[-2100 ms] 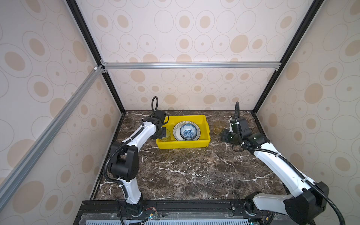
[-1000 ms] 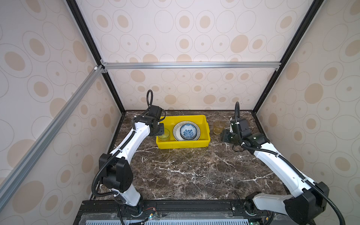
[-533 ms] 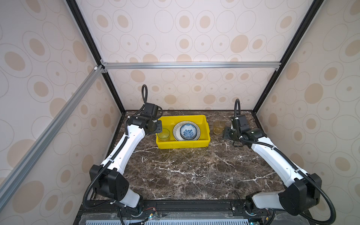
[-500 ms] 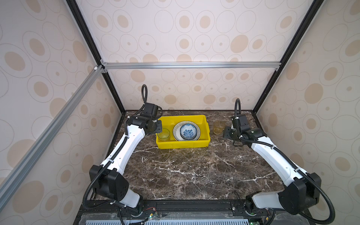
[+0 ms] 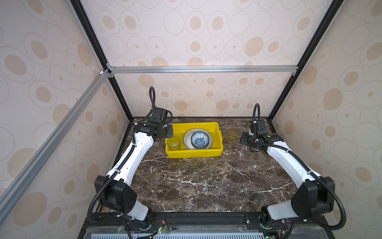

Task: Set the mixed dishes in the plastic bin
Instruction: 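Reach the right gripper down to the amber glass cup and grasp it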

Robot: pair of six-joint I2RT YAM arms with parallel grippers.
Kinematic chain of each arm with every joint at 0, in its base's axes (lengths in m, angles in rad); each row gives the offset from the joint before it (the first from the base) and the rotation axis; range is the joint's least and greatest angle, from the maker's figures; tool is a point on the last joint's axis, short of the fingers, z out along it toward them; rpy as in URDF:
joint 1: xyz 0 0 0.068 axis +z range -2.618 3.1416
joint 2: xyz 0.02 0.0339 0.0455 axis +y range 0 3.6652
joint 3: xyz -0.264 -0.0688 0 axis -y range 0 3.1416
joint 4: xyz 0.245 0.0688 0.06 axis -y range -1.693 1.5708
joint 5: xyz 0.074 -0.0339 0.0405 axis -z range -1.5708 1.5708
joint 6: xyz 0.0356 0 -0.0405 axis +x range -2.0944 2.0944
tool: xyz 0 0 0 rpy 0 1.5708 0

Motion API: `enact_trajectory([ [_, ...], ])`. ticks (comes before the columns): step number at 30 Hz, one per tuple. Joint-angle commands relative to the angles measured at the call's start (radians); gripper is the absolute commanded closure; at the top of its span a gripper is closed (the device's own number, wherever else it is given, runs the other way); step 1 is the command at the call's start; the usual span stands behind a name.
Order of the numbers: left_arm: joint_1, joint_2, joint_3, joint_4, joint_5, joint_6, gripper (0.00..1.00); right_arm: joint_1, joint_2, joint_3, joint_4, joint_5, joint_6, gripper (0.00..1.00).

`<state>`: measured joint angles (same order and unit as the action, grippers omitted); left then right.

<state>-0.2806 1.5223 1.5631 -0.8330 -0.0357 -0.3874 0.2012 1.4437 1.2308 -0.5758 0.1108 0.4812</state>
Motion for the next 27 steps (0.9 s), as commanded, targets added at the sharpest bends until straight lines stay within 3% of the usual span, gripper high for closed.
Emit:
enact_trajectory([
  [1,0.001,0.006,0.040,0.000,-0.016,0.011,0.66,-0.023,0.022,0.035,0.026,-0.024,-0.002,0.40],
  [27,-0.003,0.053,0.044,0.046,-0.034,0.019,0.66,-0.091,0.326,0.203,0.114,-0.092,-0.006,0.42],
])
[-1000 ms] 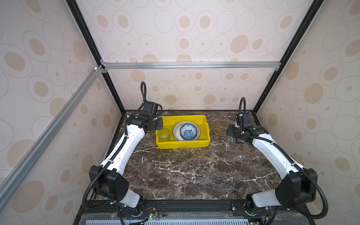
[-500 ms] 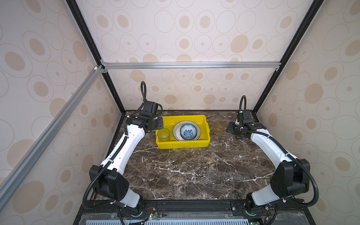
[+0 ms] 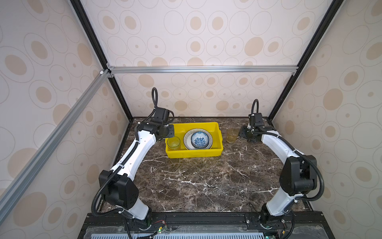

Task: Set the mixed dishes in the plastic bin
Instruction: 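Reach the right gripper down to the amber glass cup and grasp it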

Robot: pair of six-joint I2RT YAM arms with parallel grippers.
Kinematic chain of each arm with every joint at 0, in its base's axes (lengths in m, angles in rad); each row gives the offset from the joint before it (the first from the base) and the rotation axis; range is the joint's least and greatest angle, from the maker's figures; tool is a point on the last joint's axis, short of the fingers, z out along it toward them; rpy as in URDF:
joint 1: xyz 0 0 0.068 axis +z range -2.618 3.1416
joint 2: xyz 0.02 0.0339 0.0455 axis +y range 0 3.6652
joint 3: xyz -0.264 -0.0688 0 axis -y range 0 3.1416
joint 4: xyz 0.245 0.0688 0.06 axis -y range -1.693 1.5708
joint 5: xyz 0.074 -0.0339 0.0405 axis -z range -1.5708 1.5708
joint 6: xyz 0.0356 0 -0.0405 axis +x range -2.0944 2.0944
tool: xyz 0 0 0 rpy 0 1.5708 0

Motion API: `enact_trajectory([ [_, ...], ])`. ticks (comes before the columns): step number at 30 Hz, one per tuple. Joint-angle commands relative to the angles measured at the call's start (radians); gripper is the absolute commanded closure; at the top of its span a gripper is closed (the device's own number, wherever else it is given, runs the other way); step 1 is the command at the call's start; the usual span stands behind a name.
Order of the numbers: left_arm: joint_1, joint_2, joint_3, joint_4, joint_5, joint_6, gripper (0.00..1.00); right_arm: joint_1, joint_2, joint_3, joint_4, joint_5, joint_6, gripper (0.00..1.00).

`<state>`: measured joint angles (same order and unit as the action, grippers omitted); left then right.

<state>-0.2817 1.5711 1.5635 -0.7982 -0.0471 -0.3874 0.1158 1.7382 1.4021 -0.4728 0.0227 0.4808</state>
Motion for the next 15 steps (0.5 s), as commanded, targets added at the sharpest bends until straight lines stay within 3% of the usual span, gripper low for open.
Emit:
enact_trajectory([
  [1,-0.002,0.009,0.048,0.008,-0.027,0.021,0.66,-0.006,0.045,0.040,0.011,-0.004,-0.006,0.42],
  [15,-0.002,0.060,0.084,0.021,-0.038,0.039,0.66,-0.011,0.224,0.185,0.014,0.003,-0.007,0.47],
])
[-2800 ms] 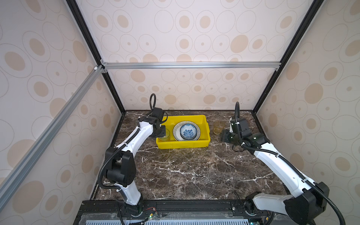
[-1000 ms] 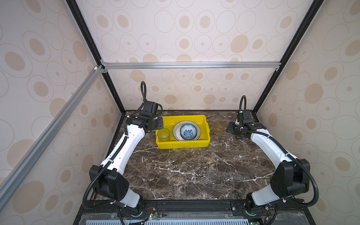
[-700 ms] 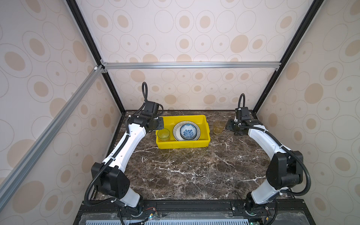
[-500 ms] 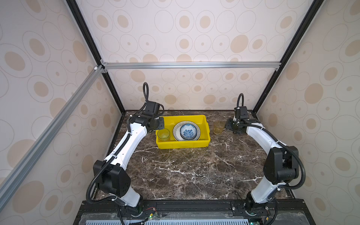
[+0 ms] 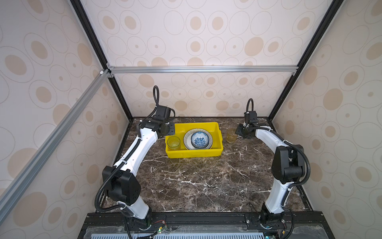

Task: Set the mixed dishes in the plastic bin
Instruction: 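Reach the right gripper down to the amber glass cup and grasp it, then lift the amber cup with the right gripper while the left gripper hovers over the bin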

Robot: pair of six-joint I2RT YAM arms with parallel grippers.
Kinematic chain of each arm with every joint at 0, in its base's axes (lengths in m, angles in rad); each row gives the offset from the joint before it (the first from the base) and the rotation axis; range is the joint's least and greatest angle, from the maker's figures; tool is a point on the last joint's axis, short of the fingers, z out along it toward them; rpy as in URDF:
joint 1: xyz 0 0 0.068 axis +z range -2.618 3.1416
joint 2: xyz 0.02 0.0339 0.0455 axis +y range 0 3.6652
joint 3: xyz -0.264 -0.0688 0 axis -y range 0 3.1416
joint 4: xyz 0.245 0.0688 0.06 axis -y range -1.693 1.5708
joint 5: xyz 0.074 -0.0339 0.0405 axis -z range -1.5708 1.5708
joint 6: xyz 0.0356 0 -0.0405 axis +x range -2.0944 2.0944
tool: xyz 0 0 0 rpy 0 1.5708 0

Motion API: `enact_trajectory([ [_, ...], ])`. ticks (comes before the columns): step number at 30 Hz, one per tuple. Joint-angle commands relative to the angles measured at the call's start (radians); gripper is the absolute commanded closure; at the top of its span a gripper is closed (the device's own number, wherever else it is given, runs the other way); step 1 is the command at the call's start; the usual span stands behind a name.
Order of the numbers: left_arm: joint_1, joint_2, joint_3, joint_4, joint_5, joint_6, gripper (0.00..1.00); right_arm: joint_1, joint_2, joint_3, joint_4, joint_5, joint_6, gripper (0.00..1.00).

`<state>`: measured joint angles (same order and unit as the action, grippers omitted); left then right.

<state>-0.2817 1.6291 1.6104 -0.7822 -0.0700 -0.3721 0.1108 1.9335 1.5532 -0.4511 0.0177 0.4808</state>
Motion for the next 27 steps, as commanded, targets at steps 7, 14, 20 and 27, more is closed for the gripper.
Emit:
enact_trajectory([
  [7,-0.002,0.026,0.046,0.004,-0.018,0.029,0.66,-0.010,0.084,0.071,-0.008,0.004,-0.013,0.55],
  [14,-0.003,0.049,0.058,0.002,-0.021,0.028,0.66,-0.014,0.124,0.113,-0.038,0.011,-0.027,0.61],
  [20,-0.004,0.073,0.087,-0.007,-0.021,0.029,0.66,-0.016,0.134,0.127,-0.049,0.013,-0.040,0.66],
  [27,-0.005,0.059,0.098,-0.016,-0.035,0.030,0.66,-0.015,0.151,0.126,-0.055,-0.001,-0.031,0.70],
])
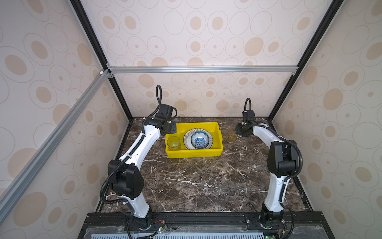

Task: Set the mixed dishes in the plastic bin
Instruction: 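Lift the amber cup with the right gripper while the left gripper hovers over the bin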

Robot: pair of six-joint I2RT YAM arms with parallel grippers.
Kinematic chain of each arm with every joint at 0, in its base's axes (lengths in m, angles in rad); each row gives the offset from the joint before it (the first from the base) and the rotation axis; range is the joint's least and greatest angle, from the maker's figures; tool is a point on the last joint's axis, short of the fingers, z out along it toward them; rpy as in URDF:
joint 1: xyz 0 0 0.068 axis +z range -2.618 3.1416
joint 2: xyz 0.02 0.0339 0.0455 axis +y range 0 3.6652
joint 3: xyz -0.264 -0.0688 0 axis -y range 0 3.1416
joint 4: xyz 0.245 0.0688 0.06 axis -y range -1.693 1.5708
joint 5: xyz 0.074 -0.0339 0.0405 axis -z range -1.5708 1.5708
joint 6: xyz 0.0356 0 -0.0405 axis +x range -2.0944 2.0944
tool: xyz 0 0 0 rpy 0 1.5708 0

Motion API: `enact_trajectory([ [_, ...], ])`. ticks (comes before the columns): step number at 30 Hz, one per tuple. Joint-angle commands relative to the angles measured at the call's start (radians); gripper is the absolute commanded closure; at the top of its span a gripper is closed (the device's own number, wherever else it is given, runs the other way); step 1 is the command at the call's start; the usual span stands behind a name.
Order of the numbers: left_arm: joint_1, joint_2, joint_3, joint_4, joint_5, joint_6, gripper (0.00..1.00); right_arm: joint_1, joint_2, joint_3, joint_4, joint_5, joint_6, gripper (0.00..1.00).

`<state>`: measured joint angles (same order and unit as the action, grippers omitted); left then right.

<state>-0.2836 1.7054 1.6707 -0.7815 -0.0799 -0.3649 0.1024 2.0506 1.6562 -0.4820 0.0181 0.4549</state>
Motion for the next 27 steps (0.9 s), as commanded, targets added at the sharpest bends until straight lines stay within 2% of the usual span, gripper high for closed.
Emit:
enact_trajectory([
  [1,-0.003,-0.022,0.035,-0.017,-0.029,0.021,0.66,-0.007,0.036,0.023,-0.024,-0.004,-0.004,0.71],
  [12,-0.005,-0.020,0.030,-0.019,-0.020,0.015,0.65,-0.007,0.022,0.020,-0.041,0.005,-0.016,0.86],
  [22,-0.012,-0.052,0.012,-0.029,-0.003,0.012,0.65,-0.007,-0.047,-0.028,-0.058,-0.007,-0.022,1.00],
  [27,-0.030,-0.072,0.001,-0.035,0.014,0.014,0.65,-0.006,-0.117,-0.073,-0.067,-0.033,-0.026,1.00],
])
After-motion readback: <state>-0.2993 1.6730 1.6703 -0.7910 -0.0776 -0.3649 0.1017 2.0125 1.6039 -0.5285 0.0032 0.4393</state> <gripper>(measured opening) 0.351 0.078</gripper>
